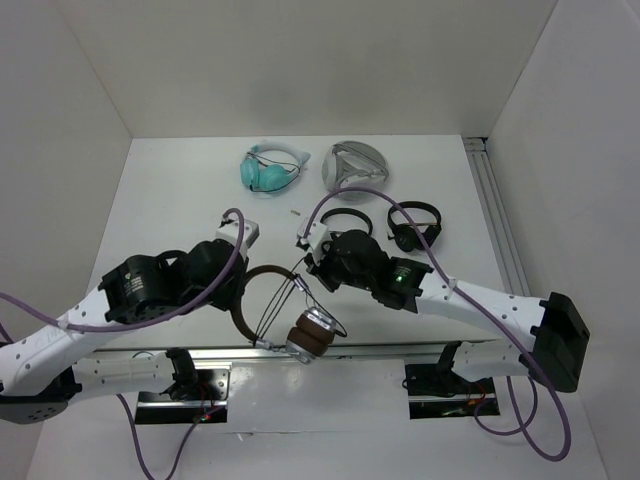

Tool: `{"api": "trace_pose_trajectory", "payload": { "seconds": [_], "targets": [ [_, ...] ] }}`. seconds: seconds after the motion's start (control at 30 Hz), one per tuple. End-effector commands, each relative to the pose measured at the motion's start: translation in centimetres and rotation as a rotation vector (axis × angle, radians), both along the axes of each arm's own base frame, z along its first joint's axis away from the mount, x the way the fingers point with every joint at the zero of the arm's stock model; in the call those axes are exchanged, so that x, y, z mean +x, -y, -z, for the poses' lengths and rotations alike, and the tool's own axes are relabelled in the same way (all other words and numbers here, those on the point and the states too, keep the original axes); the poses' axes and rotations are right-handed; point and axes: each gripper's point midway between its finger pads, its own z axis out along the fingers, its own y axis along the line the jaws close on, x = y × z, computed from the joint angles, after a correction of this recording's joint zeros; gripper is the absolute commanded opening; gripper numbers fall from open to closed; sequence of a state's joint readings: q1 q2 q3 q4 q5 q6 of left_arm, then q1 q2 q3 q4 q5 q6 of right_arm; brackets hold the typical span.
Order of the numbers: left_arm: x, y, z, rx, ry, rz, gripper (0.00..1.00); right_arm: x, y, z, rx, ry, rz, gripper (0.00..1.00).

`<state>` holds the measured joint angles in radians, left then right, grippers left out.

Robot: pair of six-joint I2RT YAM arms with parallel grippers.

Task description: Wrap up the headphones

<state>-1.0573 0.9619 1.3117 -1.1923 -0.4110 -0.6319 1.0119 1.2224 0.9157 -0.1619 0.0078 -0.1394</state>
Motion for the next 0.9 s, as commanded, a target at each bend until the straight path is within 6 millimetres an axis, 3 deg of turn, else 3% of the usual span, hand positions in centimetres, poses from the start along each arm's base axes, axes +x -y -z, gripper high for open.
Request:
{"api": "trace_pose_trajectory", "payload": {
  "seconds": [0.0,0.1,0.13,0.17,0.3,0.43,0.47,0.53,0.57,0.63,0.7,0.87],
  "targets": [
    [0.5,0.6,-2.7,-0.112,0.047,-0.051,0.0,1.3,-0.2,0.5,0.072,0.0,0.039,0.04],
    [0.6,0.4,-3.0,-0.114,0.051,-0.063,0.0,1.7,-0.3,0.7,0.12,-0.011,0.051,0.02],
    [0.7,0.6,-3.1,-0.112,0.049,-0.063,0.0,1.9,0.1,1.2,0.116,-0.023,0.066,0.07],
    [0.6,0.0,-2.8,-0.086,0.045,-0.07,0.0,1.9,0.1,1.2,0.115,-0.023,0.066,0.18],
    [0.9,-0.3,-2.0,-0.042,0.031,-0.109,0.0,2.5,0.7,1.4,0.108,-0.027,0.086,0.24],
    [1.6,-0.8,-1.5,-0.035,0.03,-0.159,0.0,1.7,0.8,1.4,0.131,-0.059,0.058,0.35],
    [1.7,-0.7,-1.3,-0.044,0.024,-0.165,0.0,1.8,0.9,1.0,0.149,-0.067,0.062,0.38],
    [2.4,-1.0,-1.4,-0.058,0.035,-0.187,0.0,1.4,1.3,1.9,0.146,-0.079,0.066,0.54],
    [2.5,-0.9,-1.1,-0.055,0.025,-0.18,0.0,1.4,1.6,1.6,0.162,-0.076,0.08,0.54],
    [3.0,-1.3,-0.8,-0.059,0.02,-0.214,0.0,1.6,2.7,2.6,0.147,-0.076,0.138,0.69],
    [3.5,-1.7,-0.5,-0.051,0.023,-0.235,0.0,2.6,4.1,2.4,0.165,-0.065,0.219,0.69],
    [4.8,-2.4,0.2,-0.094,0.018,-0.305,0.0,5.0,8.9,3.3,0.15,-0.064,0.534,0.8]
  ]
}}
